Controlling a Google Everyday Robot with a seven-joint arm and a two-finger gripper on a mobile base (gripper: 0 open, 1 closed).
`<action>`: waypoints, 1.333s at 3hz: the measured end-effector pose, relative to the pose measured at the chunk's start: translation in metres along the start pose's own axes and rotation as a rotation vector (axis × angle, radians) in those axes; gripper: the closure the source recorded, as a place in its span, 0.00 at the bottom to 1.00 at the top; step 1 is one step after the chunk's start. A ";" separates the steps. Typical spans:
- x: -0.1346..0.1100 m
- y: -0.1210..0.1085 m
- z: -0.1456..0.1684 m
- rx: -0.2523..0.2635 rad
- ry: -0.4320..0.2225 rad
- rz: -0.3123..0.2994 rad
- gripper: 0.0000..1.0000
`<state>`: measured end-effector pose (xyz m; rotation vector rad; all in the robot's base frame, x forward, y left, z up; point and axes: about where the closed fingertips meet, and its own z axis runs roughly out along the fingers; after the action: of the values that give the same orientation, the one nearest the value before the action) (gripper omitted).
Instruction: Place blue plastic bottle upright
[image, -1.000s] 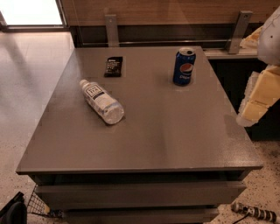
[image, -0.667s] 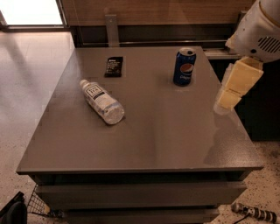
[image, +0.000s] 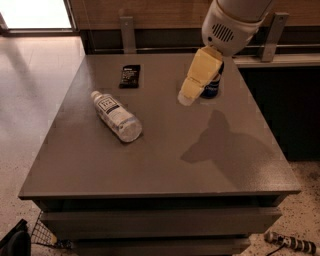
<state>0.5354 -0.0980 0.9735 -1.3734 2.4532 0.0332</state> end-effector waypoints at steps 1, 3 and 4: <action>-0.047 0.008 0.016 -0.010 0.015 -0.008 0.00; -0.092 0.018 0.030 -0.018 0.005 -0.025 0.00; -0.089 0.015 0.033 -0.028 0.017 0.042 0.00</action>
Offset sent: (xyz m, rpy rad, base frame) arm 0.0488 0.1300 -0.0096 -0.0274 0.0617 0.0371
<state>0.5746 -0.0102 0.9660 -1.3393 2.5048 0.0661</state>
